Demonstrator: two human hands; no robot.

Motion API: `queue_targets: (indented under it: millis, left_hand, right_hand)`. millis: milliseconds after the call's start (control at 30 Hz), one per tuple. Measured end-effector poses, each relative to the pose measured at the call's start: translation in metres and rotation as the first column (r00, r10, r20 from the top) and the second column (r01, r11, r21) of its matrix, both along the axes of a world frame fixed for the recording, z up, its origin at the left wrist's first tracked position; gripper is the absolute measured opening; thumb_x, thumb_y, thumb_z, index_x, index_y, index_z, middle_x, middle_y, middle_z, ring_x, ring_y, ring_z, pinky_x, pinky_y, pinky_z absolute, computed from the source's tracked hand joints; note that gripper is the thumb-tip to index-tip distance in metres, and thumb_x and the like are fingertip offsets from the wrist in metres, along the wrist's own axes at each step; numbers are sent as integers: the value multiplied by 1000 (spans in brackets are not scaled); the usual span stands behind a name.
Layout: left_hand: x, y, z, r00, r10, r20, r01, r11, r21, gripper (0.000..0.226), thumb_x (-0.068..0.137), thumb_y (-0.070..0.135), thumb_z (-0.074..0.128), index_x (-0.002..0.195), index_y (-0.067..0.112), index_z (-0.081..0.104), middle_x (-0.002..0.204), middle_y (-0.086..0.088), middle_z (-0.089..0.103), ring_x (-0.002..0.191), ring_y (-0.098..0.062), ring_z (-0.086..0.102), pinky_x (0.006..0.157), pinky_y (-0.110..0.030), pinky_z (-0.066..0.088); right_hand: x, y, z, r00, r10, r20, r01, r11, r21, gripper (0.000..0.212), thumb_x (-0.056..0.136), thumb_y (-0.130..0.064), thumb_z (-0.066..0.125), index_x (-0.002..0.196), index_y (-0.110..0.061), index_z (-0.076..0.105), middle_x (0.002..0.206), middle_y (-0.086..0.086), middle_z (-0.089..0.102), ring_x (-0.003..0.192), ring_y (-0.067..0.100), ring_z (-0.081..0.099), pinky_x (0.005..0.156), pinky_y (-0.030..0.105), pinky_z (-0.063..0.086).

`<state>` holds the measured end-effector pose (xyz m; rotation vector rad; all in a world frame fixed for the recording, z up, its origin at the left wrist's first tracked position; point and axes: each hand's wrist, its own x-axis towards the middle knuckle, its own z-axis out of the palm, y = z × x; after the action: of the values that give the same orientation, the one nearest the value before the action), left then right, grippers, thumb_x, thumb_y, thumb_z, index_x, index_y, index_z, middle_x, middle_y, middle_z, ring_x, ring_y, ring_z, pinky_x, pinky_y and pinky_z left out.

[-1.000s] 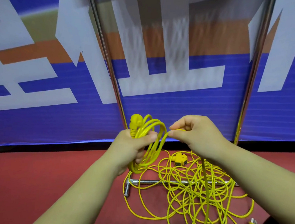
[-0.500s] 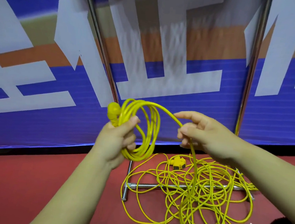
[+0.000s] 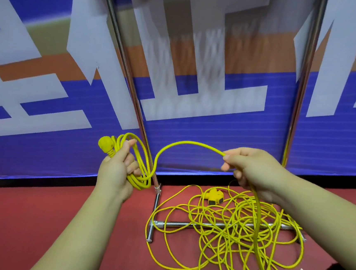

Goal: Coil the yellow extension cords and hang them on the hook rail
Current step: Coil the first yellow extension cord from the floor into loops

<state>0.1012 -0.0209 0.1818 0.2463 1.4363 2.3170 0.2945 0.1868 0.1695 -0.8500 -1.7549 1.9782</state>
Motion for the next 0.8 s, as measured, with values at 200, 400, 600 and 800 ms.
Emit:
queue_targets:
  millis: [200, 400, 600, 800]
  left_hand:
    - [17, 3, 7, 981, -193, -21, 193, 981, -3, 22, 102, 29, 49, 94, 14, 64, 49, 8, 22, 36, -3, 22, 40, -19, 19]
    - [39, 14, 8, 945, -327, 9, 327, 944, -44, 22, 89, 30, 57, 97, 11, 65, 50, 7, 24, 35, -2, 23, 35, -14, 19]
    - [50, 26, 3, 930, -367, 26, 367, 925, -94, 34, 96, 30, 54, 116, 5, 65, 61, 1, 38, 37, -3, 27, 33, -15, 23]
    - [53, 29, -1, 930, -368, 11, 366, 921, -135, 36, 98, 26, 54, 122, 2, 65, 63, -2, 34, 43, -8, 33, 36, -18, 29]
  right_hand:
    - [-9, -14, 1, 999, -41, -2, 40, 985, -168, 13, 95, -11, 57, 104, -12, 66, 66, 1, 67, 47, 6, 46, 41, 16, 37]
    - [-8, -29, 8, 980, 141, -137, -150, 987, -56, 27, 100, -11, 55, 120, -26, 66, 72, 0, 66, 51, 7, 51, 46, 19, 42]
    - [-12, -38, 9, 966, 232, -116, -184, 928, 324, 33, 100, -14, 55, 120, -37, 67, 68, -7, 60, 53, 11, 42, 47, 20, 34]
    - [-19, -39, 8, 967, 199, -156, -133, 925, 356, 35, 100, -17, 55, 96, -48, 70, 65, -10, 62, 50, 12, 38, 48, 25, 31]
